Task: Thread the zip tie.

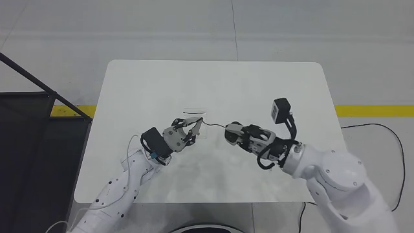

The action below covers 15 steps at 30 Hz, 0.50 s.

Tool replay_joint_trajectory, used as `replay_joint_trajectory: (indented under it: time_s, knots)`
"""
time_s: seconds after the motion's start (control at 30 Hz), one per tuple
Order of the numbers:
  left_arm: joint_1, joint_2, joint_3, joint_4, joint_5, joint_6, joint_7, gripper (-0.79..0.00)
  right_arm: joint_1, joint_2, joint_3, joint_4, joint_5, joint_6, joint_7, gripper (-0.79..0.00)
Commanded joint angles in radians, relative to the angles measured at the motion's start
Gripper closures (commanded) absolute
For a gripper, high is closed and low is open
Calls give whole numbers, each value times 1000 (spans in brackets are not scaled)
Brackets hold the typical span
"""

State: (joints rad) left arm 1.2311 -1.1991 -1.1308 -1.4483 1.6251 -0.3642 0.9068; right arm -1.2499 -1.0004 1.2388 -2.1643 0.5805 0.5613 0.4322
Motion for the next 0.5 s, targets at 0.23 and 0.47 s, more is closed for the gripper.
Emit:
replay_joint_trajectory:
  time_s: [0.23, 0.47]
  knots:
    - [0, 0, 0, 0, 0, 0, 0, 0, -34, -11, -7, 6, 17, -115, -53, 0]
    - [0, 0, 0, 0, 0, 0, 0, 0, -42, -17, -12, 14, 13, -140, -56, 0]
